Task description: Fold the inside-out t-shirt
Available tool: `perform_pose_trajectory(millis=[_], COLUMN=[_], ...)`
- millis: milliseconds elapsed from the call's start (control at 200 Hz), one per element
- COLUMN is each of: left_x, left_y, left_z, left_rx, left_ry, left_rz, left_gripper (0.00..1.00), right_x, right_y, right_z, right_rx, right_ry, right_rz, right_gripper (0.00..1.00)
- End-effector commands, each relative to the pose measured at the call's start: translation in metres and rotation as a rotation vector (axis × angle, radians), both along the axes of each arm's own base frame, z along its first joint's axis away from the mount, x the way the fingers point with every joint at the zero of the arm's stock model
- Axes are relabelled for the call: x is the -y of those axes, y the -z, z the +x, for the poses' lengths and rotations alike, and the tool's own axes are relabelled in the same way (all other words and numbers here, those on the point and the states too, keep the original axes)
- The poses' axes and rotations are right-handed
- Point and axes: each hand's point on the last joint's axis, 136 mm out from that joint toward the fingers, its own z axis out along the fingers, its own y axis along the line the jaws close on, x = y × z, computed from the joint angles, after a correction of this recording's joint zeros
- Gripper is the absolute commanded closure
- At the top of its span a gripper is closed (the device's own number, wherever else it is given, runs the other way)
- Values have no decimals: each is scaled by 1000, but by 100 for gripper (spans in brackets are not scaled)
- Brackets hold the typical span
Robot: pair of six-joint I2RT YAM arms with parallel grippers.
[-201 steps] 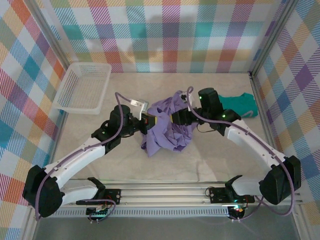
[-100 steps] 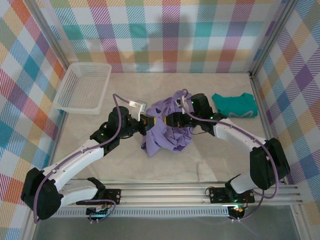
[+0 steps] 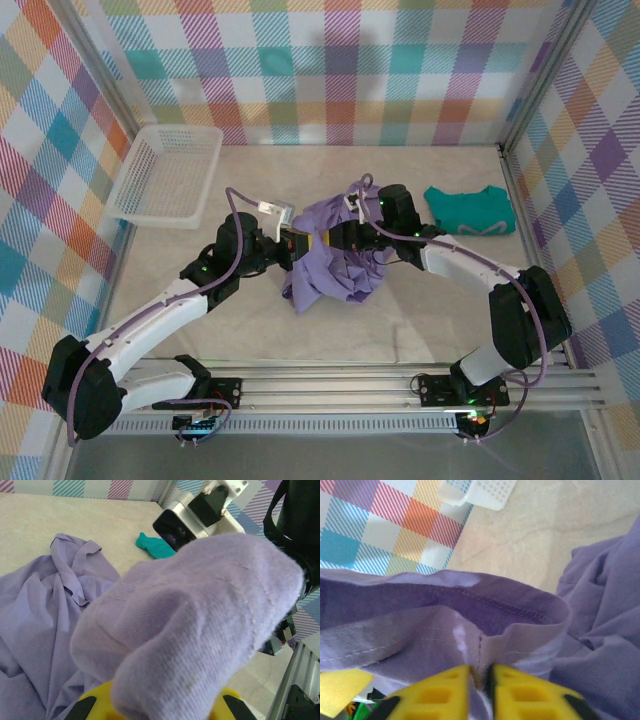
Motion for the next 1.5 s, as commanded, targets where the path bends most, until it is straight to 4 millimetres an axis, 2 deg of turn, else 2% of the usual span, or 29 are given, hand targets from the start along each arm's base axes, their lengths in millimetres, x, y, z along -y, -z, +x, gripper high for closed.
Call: perform_pose_trajectory(millis=[0, 50, 145, 290, 380, 515, 565, 660, 775, 880, 1015, 1115, 1140, 1155, 1240, 1365, 1420, 1495], left_x=[-1, -2, -4, -7, -8, 0, 5, 2, -35, -66, -93, -112, -113, -115, -116, -92, -83, -73], left_y=[-15, -15, -12, -2, 6, 21, 27, 39, 50, 50, 41, 38, 36, 44, 55, 71, 74, 71], left_z=[0, 0, -2, -8, -11, -19, -24, -30, -31, -42, -53, -51, -49, -51, -47, -46, -47, -42], left_rx=[45, 45, 38, 13, -4, -34, -55, -92, -90, -86, -104, -156, -165, -196, -291, -364, -356, -310], left_ry=[0, -5, -5, -7, -13, 4, 32, 20, -141, -240, -323, -414, -422, -429, -444, -328, -276, -240], left_rz=[-38, -35, -30, -32, -49, -75, -77, -60, -13, -10, -58, -60, -62, -34, 29, 52, 31, -18], left_gripper=[100, 100, 100, 100, 96, 79, 71, 62, 50, 38, 31, 29, 29, 29, 29, 29, 28, 26], right_x=[-4, -1, 6, 17, 21, 13, 9, 9, 13, 12, 10, 8, 8, 7, 7, 11, 17, 33], right_y=[-12, -13, -19, -45, -65, -100, -114, -122, -106, -73, -41, -21, -17, -14, -5, 0, 1, 6], right_z=[-4, -3, -1, 3, 6, 4, -3, -19, -47, -68, -81, -91, -94, -95, -102, -102, -93, -67], right_rx=[34, 54, 125, 297, 405, 592, 659, 751, 770, 725, 708, 729, 729, 728, 707, 656, 630, 529], right_ry=[-27, -17, 4, 9, -19, -115, -185, -280, -376, -426, -446, -466, -472, -475, -485, -458, -407, -285], right_rz=[35, 19, -14, -18, 5, 44, 73, 80, 66, 6, -99, -167, -174, -178, -182, -212, -268, -395], right_gripper=[94, 100, 100, 100, 100, 100, 100, 100, 100, 100, 100, 100, 100, 100, 100, 100, 100, 100])
